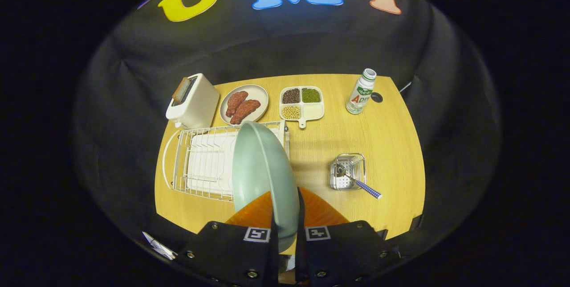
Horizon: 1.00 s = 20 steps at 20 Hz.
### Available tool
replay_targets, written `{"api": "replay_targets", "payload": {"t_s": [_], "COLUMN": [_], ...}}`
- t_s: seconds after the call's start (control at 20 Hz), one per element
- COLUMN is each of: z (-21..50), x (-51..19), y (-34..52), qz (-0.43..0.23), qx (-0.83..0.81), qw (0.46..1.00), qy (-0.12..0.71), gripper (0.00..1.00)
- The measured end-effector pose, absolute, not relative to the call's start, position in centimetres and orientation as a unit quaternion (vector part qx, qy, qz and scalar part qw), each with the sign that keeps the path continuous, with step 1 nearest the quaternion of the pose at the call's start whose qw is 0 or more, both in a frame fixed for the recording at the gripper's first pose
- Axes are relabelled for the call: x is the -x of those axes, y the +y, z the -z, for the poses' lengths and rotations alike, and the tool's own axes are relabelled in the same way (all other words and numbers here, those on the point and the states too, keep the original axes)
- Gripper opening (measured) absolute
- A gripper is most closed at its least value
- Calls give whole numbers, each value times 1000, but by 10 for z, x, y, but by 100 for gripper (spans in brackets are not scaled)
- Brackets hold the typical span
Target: Take the plate from the dish rack, then take the spoon from the basket and place it into the plate.
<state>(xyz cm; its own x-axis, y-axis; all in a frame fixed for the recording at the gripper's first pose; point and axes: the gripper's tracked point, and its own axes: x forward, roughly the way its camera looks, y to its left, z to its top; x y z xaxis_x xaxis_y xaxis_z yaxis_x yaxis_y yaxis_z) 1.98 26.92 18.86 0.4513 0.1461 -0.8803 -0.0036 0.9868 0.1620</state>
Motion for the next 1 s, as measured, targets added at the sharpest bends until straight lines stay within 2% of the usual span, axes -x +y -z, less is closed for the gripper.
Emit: {"api": "replay_targets", "payload": {"t_s": [0.3, 0.65, 1.0], "z": [-165, -112, -60], "x": [18, 62, 106], "y": [239, 216, 226], "qz": [-103, -158, -204], "qx": [-157, -171, -247], "qw": [833, 816, 792], "qy": [521, 529, 520], "gripper": [15, 14, 14]}}
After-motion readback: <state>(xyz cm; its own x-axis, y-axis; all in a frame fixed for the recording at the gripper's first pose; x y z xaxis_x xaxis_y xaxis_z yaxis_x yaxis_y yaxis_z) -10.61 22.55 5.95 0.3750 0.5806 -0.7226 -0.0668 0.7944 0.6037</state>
